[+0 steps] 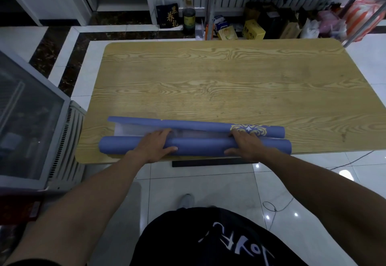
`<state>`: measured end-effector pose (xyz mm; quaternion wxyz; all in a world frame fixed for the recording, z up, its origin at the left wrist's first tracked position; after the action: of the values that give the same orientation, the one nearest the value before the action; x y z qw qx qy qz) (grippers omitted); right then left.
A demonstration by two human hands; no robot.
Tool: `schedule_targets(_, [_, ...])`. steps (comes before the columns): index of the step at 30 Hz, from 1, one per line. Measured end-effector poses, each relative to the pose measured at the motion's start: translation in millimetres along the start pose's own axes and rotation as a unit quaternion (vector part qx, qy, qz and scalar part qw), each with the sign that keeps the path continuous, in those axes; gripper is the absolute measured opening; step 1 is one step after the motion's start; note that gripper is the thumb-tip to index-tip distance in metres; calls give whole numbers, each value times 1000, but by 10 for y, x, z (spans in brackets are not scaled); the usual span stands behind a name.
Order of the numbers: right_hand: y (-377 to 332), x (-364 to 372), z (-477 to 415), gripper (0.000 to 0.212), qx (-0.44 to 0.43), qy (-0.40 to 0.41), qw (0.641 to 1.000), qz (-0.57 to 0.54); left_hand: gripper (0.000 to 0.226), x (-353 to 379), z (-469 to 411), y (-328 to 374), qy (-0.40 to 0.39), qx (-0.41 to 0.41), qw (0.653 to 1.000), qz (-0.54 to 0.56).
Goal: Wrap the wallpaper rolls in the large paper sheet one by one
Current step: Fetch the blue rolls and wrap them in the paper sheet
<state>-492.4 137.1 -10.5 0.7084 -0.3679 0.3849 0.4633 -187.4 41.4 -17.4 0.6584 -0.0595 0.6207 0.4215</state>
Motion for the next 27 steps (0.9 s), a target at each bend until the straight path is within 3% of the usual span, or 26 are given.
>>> schedule_targets(6, [6,12,-54,58,2,-17,999,41,52,-25,-63,33,-13,22,1000,-14])
schedule_targets(11, [25,46,-53,93,-2,-36,998,49,53,-7,-105,11,-22,23,998,-56])
schedule_targets(15, [52,7,-54,62,12,-28,999,-37,50,-27,-86,-5,-4,-1,1000,11])
schedule_targets(19, [27,-36,-37,46,6,-37,999,-10,59,28,-34,19,-38,23,999,11])
schedule_targets(21, [22,-18,-52,53,18,-7,1000,-1,62,37,-50,28,-21,25,999,-11])
schedule_targets(23, [9,-18,-47,74,21,18,1000,3,63,19,-65,22,0,31,999,-26])
schedule_targets(27, [2,13,-9,90,-13,3,1000,23,58,-22,-81,16,-11,25,999,-33])
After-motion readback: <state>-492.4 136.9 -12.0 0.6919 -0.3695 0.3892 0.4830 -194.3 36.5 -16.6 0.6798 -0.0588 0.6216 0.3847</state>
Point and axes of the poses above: each hand's wrist, its own z-axis away from the middle knuckle, its own x-axis out of the palm, y = z × x, the point moved 3 cm from there along -z, towards the middle knuckle, and after that the axes turned 14 degrees about x, right-handed, at the moved point
